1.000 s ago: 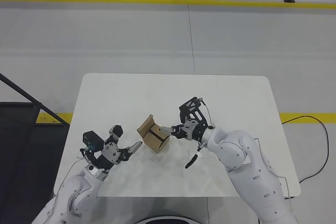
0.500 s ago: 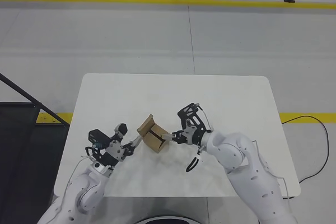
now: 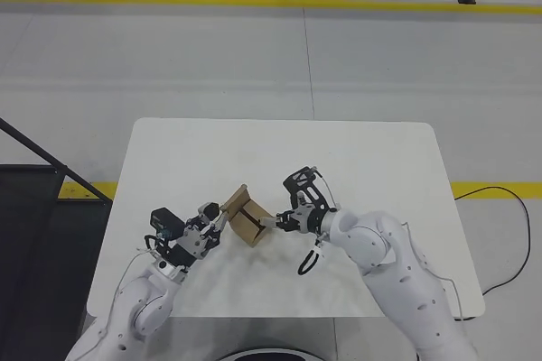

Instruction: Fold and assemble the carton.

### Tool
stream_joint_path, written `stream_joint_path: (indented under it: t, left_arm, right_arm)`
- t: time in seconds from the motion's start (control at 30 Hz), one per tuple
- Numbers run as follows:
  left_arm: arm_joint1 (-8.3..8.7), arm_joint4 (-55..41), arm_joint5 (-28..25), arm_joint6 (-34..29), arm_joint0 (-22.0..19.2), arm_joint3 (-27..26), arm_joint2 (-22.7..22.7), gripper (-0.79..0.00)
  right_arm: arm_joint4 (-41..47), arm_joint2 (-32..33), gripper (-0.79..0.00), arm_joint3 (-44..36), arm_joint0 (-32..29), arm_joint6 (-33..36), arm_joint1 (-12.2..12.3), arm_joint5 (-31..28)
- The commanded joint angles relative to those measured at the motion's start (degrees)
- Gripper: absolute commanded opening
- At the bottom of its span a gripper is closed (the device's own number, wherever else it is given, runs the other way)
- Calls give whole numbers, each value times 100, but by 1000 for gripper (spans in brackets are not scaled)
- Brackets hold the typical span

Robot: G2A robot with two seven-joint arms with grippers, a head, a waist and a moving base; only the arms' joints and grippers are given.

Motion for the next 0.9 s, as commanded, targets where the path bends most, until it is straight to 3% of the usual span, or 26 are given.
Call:
stream_joint_path:
  t: [0.0,0.5,0.87]
  left_arm:
    - [-7,6,-58,22,-9,18,4,-459]
    - [-68,265,-383,181,-156,202,63,-422]
    - [-145,113,-564,144,-487,545,157,-480]
  right_arm:
    - [6,-43,0,36,35,31,-9,20]
    - [184,-118,0,206,118,16,-38,193]
    - [188,-44,0,123,31,-8,-8,178]
